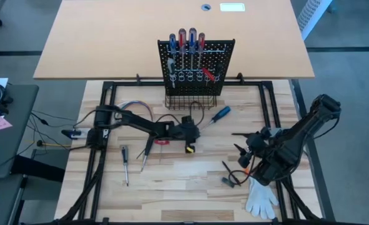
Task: Hang tools onto peg board
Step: Hang the black and blue screwdriver on the black peg board
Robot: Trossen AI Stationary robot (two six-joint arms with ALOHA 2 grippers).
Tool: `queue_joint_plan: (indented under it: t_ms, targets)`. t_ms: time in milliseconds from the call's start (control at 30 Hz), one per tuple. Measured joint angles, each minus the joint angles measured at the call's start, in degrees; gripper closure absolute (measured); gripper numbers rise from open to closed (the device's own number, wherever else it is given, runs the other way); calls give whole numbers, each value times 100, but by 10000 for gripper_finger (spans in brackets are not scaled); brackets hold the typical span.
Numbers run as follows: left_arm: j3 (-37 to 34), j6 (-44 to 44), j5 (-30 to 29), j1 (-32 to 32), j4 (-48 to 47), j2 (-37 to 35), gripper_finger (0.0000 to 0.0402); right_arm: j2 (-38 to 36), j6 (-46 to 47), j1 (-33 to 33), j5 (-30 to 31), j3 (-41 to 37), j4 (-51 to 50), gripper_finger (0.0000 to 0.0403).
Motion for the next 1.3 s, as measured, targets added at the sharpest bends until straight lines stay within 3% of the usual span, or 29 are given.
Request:
queue_joint_plan:
  t_ms: [133, 267, 400, 600, 800, 1100, 1300]
  targets:
    - [256, -165, -543, -11, -497, 157, 261, 2, -3, 14, 2, -52, 67, 127]
    - [275, -162, -758, -7, -682, 157, 254, 2, -49, 12, 42, -54, 94, 127]
    - [280, -117, -771, -13, -868, 149, 290, 2, -66, 10, 51, -54, 146, 127]
    - [291, -79, -796, 23, -1095, 136, 387, 2, -71, 11, 91, -54, 222, 127]
    - [295, 285, -789, -44, -1366, 129, 400, 4, -82, 12, 96, -54, 235, 127]
    - [256, 145, -1331, -378, -1463, 43, 390, 2, -213, 12, 108, -54, 358, 127]
    - [252, 109, -1290, -353, -1352, -24, 328, 4, -219, 12, 110, -52, 364, 127]
